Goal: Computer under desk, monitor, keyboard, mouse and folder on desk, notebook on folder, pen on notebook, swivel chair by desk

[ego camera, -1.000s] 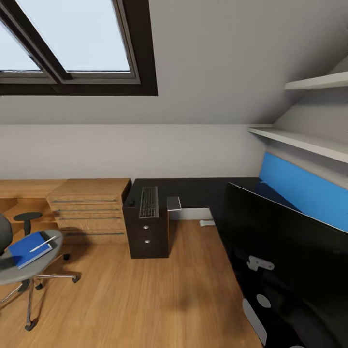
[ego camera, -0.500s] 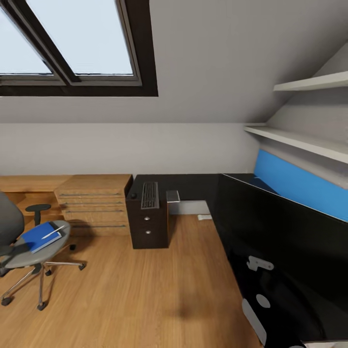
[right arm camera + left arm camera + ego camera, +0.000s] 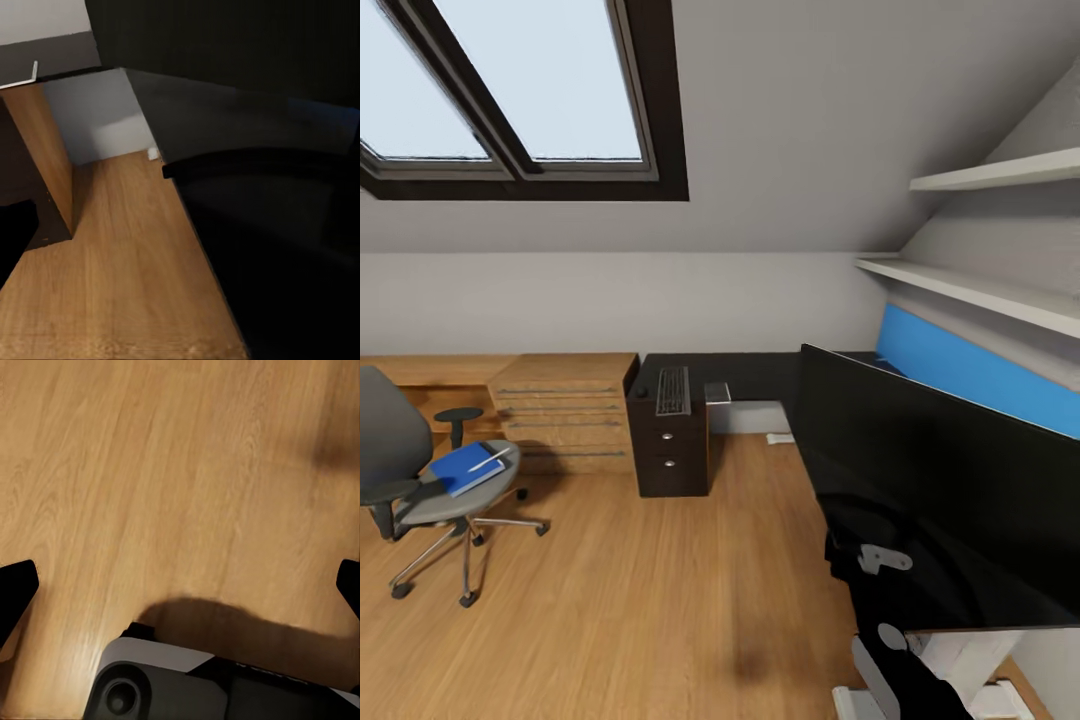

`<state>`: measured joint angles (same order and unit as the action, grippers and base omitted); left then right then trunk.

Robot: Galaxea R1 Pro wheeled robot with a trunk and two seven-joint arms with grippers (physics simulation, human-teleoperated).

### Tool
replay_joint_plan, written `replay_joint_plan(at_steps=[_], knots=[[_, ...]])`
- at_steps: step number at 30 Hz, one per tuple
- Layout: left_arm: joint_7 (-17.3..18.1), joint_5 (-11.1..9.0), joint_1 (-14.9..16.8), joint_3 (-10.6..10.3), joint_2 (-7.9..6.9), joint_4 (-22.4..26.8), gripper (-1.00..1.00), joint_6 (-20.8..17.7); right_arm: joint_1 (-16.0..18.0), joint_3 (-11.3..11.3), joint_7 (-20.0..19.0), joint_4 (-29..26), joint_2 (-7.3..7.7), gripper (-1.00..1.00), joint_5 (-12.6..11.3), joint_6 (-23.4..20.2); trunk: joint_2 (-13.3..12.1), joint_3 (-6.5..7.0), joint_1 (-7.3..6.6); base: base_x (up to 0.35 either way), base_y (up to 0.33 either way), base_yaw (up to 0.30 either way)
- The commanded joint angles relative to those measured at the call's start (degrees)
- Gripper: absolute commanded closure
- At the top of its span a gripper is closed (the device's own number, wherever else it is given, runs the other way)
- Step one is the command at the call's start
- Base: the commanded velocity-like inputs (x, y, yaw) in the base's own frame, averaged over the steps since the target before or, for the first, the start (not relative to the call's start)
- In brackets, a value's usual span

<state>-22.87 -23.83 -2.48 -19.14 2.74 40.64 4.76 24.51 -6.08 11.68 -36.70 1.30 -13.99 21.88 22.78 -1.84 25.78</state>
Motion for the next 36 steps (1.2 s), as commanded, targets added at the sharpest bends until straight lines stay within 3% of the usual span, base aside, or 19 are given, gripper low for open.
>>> replay_joint_plan(at_steps=[1,4,14,17,25,36], knots=[[-0.3,-0.6,0.0,-0.3,-0.04,0.1,-1.00,0.3,0.1,-0.5,0.5,1.0,-0.03,-1.00,-0.4,0.4,0.1,-0.12,0.00,-0.335,0.000,0.000],[-0.3,-0.6,0.0,-0.3,-0.03,-0.1,-1.00,0.4,0.1,-0.6,0.5,4.7,-0.69,-1.00,-0.2,1.9,0.1,-0.12,0.00,-0.271,0.000,0.000],[-0.3,-0.6,0.0,-0.4,0.20,-1.3,-1.00,0.5,0.1,-0.8,0.2,25.4,-2.50,-1.00,-0.1,16.7,0.1,-0.12,0.00,-0.045,0.000,0.000],[-0.3,-0.6,0.0,-0.4,0.22,-1.4,-1.00,0.5,0.1,-0.7,0.2,28.5,-2.69,-1.00,-0.1,19.4,0.1,-0.12,0.00,-0.009,-0.002,0.000],[-0.3,-0.6,0.0,-0.5,0.23,-1.4,-1.00,0.5,0.0,-0.5,0.2,34.2,-2.55,-1.00,-0.1,22.1,0.1,-0.12,0.00,-0.068,-0.159,0.000],[-0.3,-0.5,0.0,-0.5,0.23,-1.4,-1.00,0.5,0.0,-0.5,0.1,37.4,-1.93,-1.00,-0.1,22.3,0.1,0.07,0.00,-0.030,-0.320,-0.039]])
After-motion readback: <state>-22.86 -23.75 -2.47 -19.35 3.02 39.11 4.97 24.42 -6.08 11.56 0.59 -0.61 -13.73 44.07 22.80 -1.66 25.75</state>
